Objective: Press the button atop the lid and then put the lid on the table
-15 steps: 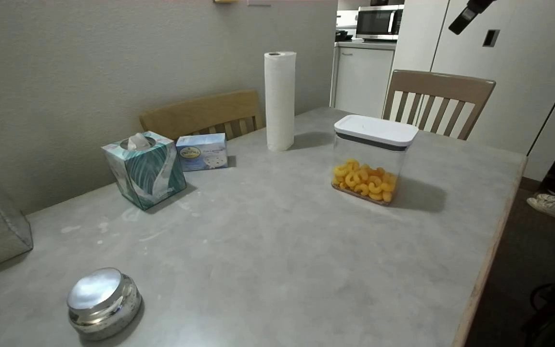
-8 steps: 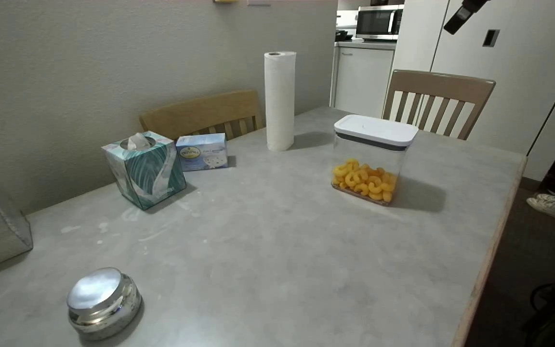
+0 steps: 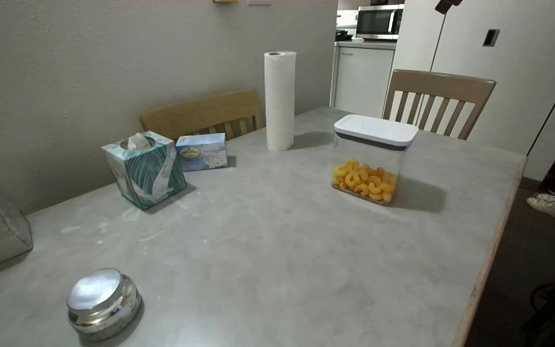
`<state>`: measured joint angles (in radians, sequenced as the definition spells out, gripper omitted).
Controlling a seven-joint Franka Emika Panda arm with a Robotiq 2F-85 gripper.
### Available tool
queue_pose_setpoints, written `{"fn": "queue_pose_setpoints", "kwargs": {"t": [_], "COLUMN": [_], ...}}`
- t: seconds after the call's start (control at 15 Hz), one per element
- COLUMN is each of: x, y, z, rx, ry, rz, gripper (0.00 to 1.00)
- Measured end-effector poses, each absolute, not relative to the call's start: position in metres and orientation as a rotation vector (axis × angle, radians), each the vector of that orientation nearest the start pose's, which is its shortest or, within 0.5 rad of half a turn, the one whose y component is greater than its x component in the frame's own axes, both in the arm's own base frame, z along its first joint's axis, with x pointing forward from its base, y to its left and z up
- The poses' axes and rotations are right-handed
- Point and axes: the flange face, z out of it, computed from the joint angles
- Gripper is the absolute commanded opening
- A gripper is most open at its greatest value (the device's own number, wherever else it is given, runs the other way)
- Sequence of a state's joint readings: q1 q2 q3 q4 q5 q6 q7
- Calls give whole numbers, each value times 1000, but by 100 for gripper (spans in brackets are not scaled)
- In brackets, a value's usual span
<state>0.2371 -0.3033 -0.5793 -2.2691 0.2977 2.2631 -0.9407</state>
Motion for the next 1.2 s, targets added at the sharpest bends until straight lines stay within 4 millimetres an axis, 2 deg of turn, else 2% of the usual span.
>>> {"fn": "queue_pose_setpoints", "kwargs": {"t": [0.13,0.27,0.47,0.67,0.87,1.0,1.2], "x": [475,482,484,481,495,504,507], "y": [-181,-180,-176,-165,-158,-157,-158], "z": [487,482,480,471,456,448,446], "rx": [-2799,-2809,-2801,-2732,-2697,-2700,-2700], "ry": [-645,-652,-644,-661,-625,-617,-615], "rz": [-580,-556,-540,-363,-163,-122,-112], "gripper": [100,100,100,100,100,100,100]}}
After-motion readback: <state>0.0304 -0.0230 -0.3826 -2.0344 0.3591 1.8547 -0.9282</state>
